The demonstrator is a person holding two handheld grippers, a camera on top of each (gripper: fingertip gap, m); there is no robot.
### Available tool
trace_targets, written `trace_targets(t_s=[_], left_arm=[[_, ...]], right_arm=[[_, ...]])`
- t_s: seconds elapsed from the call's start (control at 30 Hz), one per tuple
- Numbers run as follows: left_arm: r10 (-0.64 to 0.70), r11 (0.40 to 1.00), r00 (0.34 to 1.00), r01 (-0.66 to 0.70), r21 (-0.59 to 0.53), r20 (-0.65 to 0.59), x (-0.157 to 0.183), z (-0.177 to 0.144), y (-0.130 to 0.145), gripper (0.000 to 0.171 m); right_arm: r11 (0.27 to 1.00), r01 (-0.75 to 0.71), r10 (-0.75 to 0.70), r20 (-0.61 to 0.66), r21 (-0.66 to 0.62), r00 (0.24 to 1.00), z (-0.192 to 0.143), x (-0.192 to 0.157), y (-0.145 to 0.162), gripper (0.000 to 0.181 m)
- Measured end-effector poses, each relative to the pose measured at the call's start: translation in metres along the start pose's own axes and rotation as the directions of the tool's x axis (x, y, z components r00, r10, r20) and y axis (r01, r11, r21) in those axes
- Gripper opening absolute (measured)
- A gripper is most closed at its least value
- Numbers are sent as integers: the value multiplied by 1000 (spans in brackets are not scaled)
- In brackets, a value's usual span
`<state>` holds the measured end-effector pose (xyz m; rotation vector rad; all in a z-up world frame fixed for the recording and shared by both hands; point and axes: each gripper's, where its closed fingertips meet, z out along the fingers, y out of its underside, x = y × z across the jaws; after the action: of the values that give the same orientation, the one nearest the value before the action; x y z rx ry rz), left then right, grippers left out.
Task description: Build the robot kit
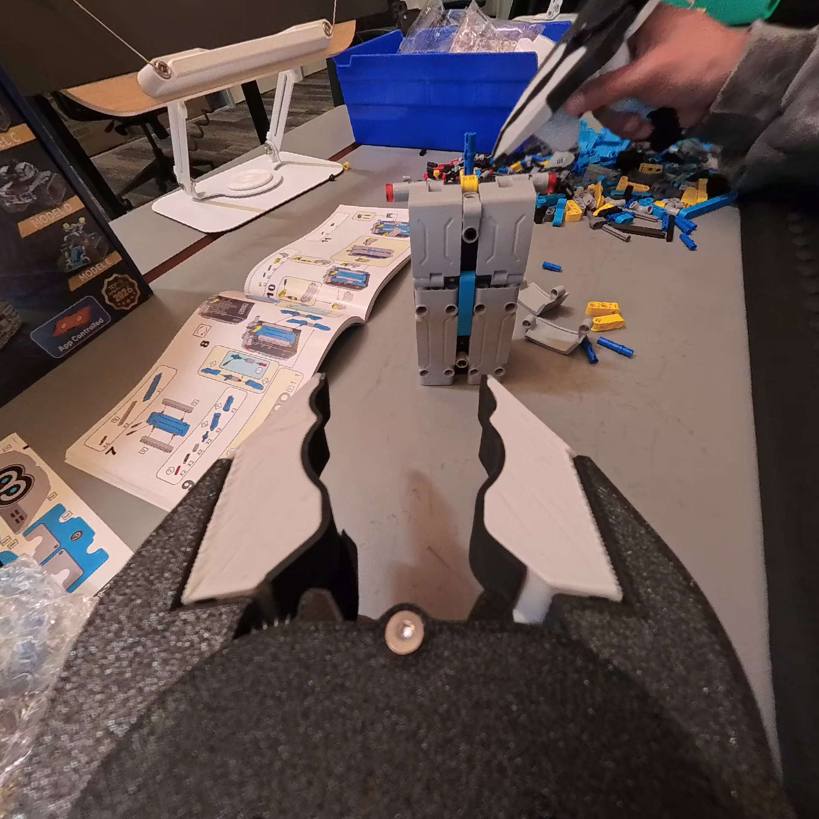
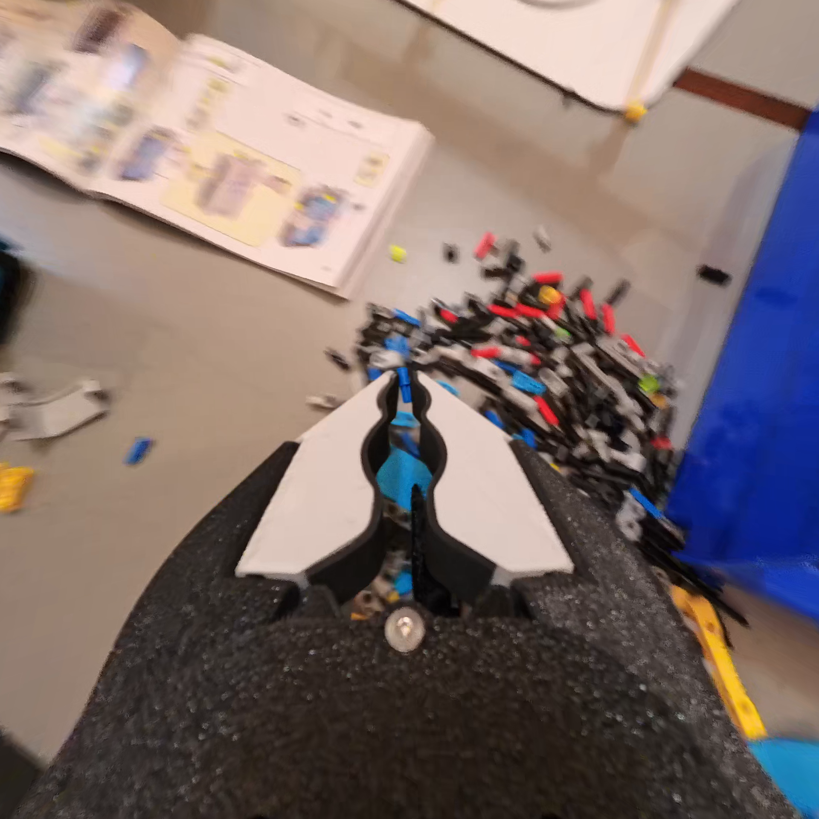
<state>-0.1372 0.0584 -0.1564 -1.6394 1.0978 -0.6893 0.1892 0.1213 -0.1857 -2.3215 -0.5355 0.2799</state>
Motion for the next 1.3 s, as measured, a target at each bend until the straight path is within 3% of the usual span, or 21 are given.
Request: trace_targets(t_s=[0.07,0.13,0.23,0.33,0.73,0.8,0.93,1.1,1.2,1.3], left_arm=[[-1,1000,1000,1,-2,-1,0,0,0,67],[-4,1000,1000,4,-2,-1,0,0,0,67],[-4,1000,1000,4,1,0,0,0,0,67],[3,1000,1000,-3,-2,1,0,0,0,67],[-1,1000,1000,1,-4,-1,0,0,1,67],[-2,1000,1000,2,-3,-1,0,0,0,67],[1,1000,1000,-1,-3,-2,0,0,1,67],[1,1000,1000,-1,-8,-2,1,1,1,67],[-1,1000,1000,1,-8,-2,0,1,1,67],[2,1000,1000,-2,-8,-1,0,0,1,67]], right_arm=[[996,83,-88,215,32,973,-9,-57,-13,5],[971,238,-215,480,13,851,-18,-132,-1,5],[890,448,-329,558,-86,762,-9,-177,33,5],[876,469,-313,606,-115,732,-2,-196,43,5],[850,500,-322,586,-167,743,8,-192,58,6],[849,504,-331,587,-156,739,6,-192,57,13],[881,464,-363,500,-89,786,-9,-163,32,15],[983,177,-175,62,-40,983,-11,-41,-7,14],[999,-9,12,-78,38,997,-9,9,-9,16],[995,-104,99,-241,-5,965,-14,54,11,15]])
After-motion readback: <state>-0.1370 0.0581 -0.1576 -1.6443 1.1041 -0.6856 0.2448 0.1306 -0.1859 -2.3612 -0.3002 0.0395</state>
